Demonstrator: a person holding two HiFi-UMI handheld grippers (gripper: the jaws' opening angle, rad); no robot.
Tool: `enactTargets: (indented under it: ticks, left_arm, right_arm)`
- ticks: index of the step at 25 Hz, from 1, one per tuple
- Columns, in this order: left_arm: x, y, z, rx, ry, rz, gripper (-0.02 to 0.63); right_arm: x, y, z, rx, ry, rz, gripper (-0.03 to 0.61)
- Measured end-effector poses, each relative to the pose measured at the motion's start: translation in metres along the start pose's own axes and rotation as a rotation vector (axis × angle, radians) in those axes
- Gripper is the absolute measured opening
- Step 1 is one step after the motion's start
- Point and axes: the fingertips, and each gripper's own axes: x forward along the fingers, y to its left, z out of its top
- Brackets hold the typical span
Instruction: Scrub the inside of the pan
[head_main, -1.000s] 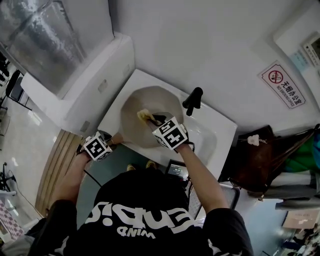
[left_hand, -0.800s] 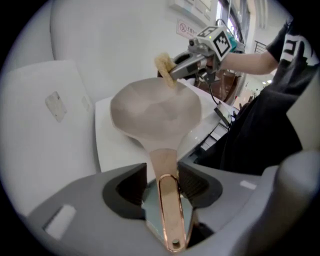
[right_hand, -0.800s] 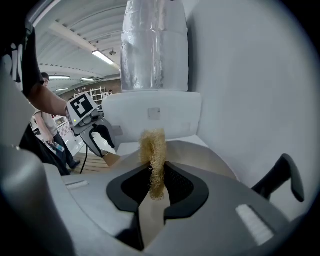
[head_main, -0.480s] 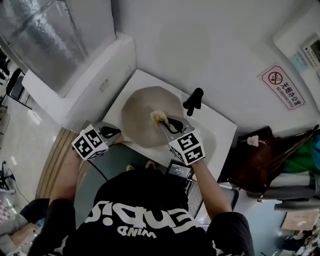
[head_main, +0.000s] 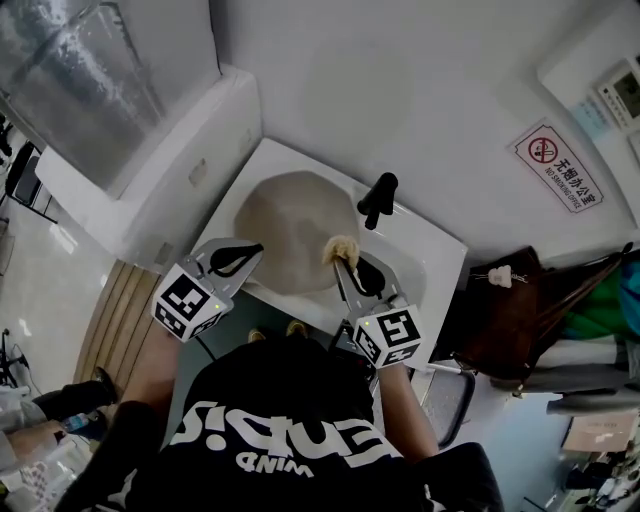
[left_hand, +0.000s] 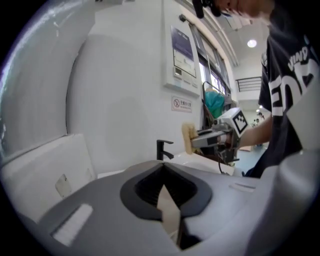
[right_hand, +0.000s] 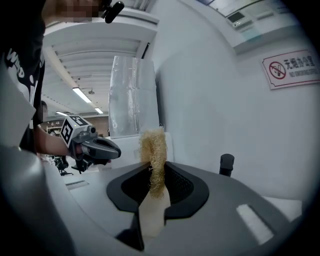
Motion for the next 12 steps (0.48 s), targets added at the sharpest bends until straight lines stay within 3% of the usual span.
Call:
enactTargets:
  ticks: [8, 12]
  left_arm:
    - [0.006, 0.006, 0.006, -0.074, -0.130, 0.119, -0.003]
    - [0.008, 0.013, -0.002, -0.090, -0.137, 0.164, -0.003]
  right_arm:
    - [-0.005, -0.001, -0.002, 0.044, -0.081, -0.056, 0.075]
    - [-0.002, 0.001, -0.005, 0.020, -0.081, -0.056, 0.075]
